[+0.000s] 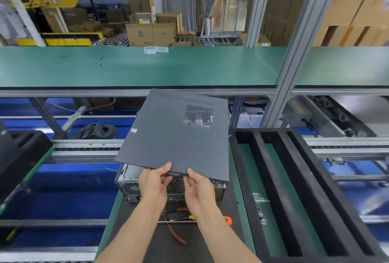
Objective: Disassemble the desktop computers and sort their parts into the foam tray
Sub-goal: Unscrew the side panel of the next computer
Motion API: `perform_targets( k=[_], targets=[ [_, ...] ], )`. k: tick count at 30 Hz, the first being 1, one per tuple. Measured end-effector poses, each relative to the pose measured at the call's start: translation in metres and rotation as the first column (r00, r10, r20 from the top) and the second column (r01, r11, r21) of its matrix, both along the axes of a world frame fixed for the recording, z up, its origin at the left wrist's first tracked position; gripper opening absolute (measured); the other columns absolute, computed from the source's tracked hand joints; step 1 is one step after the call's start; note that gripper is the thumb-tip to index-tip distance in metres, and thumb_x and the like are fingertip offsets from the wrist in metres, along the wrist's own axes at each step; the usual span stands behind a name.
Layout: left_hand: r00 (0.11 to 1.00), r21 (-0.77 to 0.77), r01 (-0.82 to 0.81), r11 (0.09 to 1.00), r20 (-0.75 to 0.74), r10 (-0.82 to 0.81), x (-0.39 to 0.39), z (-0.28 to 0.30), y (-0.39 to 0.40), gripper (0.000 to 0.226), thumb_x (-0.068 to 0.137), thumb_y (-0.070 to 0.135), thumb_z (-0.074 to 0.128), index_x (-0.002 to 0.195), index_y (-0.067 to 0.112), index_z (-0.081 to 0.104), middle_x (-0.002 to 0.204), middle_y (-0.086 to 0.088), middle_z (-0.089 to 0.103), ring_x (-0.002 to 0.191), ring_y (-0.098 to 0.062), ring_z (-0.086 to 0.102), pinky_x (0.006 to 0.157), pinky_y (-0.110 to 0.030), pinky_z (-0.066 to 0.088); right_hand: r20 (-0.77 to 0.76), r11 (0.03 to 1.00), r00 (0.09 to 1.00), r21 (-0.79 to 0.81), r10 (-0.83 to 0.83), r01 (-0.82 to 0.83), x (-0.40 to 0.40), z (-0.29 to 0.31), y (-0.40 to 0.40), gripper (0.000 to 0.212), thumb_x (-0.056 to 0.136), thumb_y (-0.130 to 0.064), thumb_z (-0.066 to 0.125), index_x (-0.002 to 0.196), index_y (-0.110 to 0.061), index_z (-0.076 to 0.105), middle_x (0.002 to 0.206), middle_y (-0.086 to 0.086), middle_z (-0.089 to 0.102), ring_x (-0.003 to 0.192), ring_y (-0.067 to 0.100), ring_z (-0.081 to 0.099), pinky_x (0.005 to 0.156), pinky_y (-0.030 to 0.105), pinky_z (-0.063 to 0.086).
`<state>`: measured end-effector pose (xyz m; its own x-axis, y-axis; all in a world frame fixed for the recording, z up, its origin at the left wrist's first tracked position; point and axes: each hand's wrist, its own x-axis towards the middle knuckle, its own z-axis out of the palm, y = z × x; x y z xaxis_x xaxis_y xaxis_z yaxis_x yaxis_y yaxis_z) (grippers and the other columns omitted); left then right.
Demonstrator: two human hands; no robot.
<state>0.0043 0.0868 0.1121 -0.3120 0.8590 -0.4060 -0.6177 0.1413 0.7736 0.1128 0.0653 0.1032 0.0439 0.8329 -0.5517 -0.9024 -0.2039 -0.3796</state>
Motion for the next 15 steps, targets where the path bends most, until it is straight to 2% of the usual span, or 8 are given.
perform_targets(
  k=[3,5,7,9,11,13,15],
  targets=[
    [0.993,0.056,0.098,0.994,-0.069,-0.094,0.003,0.013,0.013,0.035,0.077,-0.012,0.070,0.099,0.016,0.065,0.087,-0.001,0.076,0.071,-0.016,0.073,0.058,-0.027,0.056,0.002,0.995,1.000,0.101,-0.021,0.021,0.006,0.006,-0.004,0.050,0.080,0.011,0.068,0.128,-0.002,0.061,0.116,0.014,0.072,0.104,0.026,0.071,0.085,0.032,0.056],
    [0.981,0.079,0.174,0.982,-0.096,-0.167,0.013,0.024,0.024,0.033,0.074,-0.014,0.069,0.095,0.011,0.065,0.082,-0.003,0.075,0.066,-0.018,0.071,0.051,-0.025,0.054,0.061,0.985,0.998,0.173,-0.022,0.011,0.012,0.013,-0.008,0.053,0.076,-0.001,0.074,0.128,-0.008,0.062,0.120,0.013,0.071,0.110,0.029,0.069,0.089,0.036,0.056],
    [0.962,0.075,0.251,0.965,-0.127,-0.240,0.028,0.034,0.034,0.031,0.072,-0.015,0.068,0.092,0.009,0.066,0.079,-0.004,0.074,0.065,-0.019,0.070,0.051,-0.024,0.054,0.110,0.979,0.992,0.199,-0.065,0.042,0.018,0.018,-0.012,0.052,0.078,-0.015,0.076,0.128,-0.008,0.062,0.122,0.017,0.070,0.112,0.034,0.068,0.092,0.040,0.056],
    [0.935,0.066,0.332,0.941,-0.159,-0.319,0.048,0.042,0.042,0.028,0.072,-0.016,0.067,0.087,0.008,0.066,0.075,-0.003,0.074,0.064,-0.018,0.068,0.053,-0.023,0.053,0.135,0.977,0.984,0.194,-0.117,0.089,0.028,0.021,-0.014,0.044,0.089,-0.022,0.070,0.130,-0.007,0.060,0.118,0.020,0.071,0.108,0.034,0.070,0.089,0.040,0.056],
    [0.896,0.057,0.418,0.907,-0.188,-0.402,0.070,0.049,0.048,0.026,0.071,-0.016,0.067,0.085,0.006,0.068,0.076,-0.005,0.074,0.065,-0.019,0.067,0.056,-0.024,0.052,0.129,0.974,0.978,0.180,-0.163,0.138,0.040,0.022,-0.017,0.040,0.097,-0.023,0.063,0.132,-0.006,0.058,0.116,0.019,0.072,0.106,0.033,0.071,0.087,0.038,0.055],
    [0.859,0.048,0.491,0.870,-0.197,-0.473,0.094,0.054,0.053,0.025,0.071,-0.015,0.067,0.089,0.002,0.069,0.082,-0.009,0.074,0.068,-0.022,0.068,0.060,-0.027,0.054,0.124,0.960,0.966,0.200,-0.226,0.198,0.055,0.025,-0.020,0.034,0.099,-0.019,0.061,0.132,-0.012,0.058,0.117,0.011,0.073,0.107,0.031,0.071,0.090,0.037,0.053],
    [0.835,0.036,0.533,0.845,-0.183,-0.519,0.119,0.057,0.056,0.023,0.071,-0.015,0.067,0.087,0.001,0.069,0.083,-0.012,0.074,0.066,-0.023,0.068,0.057,-0.026,0.054,0.128,0.940,0.951,0.236,-0.281,0.246,0.071,0.032,-0.022,0.027,0.101,-0.017,0.057,0.128,-0.018,0.061,0.117,0.003,0.074,0.109,0.028,0.071,0.094,0.036,0.050]
  ],
)
